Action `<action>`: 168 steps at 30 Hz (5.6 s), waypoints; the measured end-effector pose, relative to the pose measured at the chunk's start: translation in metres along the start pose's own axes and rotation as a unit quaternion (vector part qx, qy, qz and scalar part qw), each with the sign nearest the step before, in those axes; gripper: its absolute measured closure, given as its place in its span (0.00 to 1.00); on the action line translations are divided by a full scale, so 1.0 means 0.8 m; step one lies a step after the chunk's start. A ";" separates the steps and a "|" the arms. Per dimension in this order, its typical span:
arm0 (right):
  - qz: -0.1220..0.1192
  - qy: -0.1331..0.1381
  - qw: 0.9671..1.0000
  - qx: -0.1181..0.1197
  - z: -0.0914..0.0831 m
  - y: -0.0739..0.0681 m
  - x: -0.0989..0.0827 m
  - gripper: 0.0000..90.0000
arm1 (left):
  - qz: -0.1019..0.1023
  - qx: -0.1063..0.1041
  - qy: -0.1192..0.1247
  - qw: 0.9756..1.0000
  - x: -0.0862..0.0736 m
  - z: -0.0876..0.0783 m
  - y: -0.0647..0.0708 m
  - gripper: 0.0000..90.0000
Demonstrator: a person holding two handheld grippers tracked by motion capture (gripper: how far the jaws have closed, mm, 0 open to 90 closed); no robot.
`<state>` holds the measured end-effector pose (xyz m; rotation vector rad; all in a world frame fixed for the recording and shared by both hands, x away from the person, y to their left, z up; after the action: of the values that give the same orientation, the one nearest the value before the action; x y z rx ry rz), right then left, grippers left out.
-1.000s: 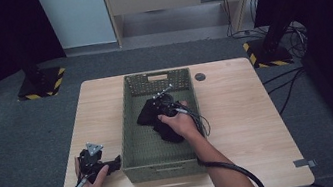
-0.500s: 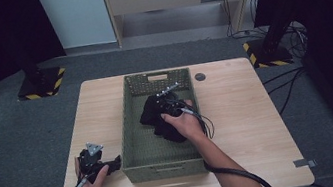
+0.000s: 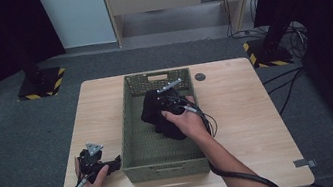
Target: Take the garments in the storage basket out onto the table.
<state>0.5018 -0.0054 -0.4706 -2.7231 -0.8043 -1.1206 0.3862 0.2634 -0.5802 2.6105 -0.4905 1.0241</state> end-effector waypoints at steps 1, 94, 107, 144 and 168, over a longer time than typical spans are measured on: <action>-0.001 0.002 1.000 0.000 -0.003 0.000 0.000 0.58 | 0.000 0.000 0.000 1.000 0.000 0.000 0.000 0.00; 0.022 0.115 0.993 -0.009 -0.185 0.082 0.011 0.57 | 0.000 0.000 0.000 1.000 0.000 0.000 0.000 0.00; 0.042 0.117 0.992 -0.025 -0.199 0.115 -0.002 0.57 | 0.000 0.000 0.000 1.000 0.000 0.000 0.000 0.00; 0.103 0.118 0.985 -0.073 -0.225 0.205 -0.054 0.57 | 0.000 0.000 0.000 1.000 0.000 0.000 0.000 0.00; 0.117 0.095 0.985 -0.084 -0.197 0.233 -0.085 0.57 | 0.000 0.000 0.000 1.000 0.000 0.000 0.000 0.00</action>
<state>0.4557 -0.2380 -0.3804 -2.6942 -0.3675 -1.4213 0.3862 0.2633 -0.5802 2.6108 -0.4902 1.0248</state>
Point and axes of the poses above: each handheld gripper's, and its own axes: z roughly forward along the jaws, x roughly out of its top, y roughly to its right, the point moved 5 cm from there along z, roughly forward along the jaws, and after that the axes turned 12 degrees about -x, right-handed, at the moved point
